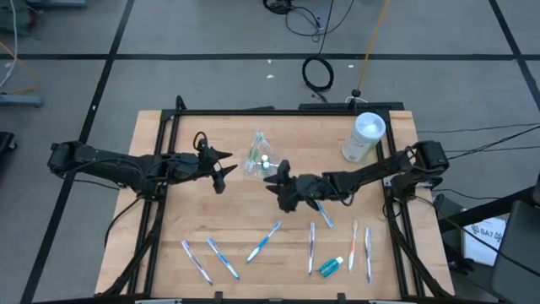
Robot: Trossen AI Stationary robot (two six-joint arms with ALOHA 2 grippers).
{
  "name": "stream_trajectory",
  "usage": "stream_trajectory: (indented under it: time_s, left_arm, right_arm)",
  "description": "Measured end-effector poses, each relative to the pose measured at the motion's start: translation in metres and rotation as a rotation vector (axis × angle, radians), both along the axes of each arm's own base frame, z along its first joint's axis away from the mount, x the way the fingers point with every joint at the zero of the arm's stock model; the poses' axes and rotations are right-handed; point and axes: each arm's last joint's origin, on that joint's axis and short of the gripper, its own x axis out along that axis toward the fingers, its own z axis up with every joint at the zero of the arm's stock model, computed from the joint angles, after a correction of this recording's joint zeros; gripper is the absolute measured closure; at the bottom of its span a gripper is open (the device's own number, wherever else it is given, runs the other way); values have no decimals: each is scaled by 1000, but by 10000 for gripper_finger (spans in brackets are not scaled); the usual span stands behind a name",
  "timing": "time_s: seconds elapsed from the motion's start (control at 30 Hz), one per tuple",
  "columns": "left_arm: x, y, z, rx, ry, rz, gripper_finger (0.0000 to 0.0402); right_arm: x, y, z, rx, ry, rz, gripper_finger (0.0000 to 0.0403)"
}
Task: Pick & Place toothbrushing station
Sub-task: Put the blue toothbrush into the right section of the transparent organizer
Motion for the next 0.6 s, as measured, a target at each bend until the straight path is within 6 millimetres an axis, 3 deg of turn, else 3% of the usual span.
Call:
stream_trajectory:
  time_s: [0.17, 0.5, 0.6]
  left_arm:
    - [0, 0, 0, -26, -13, 10, 188]
    - [0, 0, 0, -50, -24, 18, 188]
    - [0, 0, 0, -62, -31, 23, 188]
  right_arm:
    - [-19, 19, -3, 210, 45, -228, 254]
    - [-63, 72, -5, 775, 82, -444, 250]
    - [-79, 85, -12, 858, 133, -532, 250]
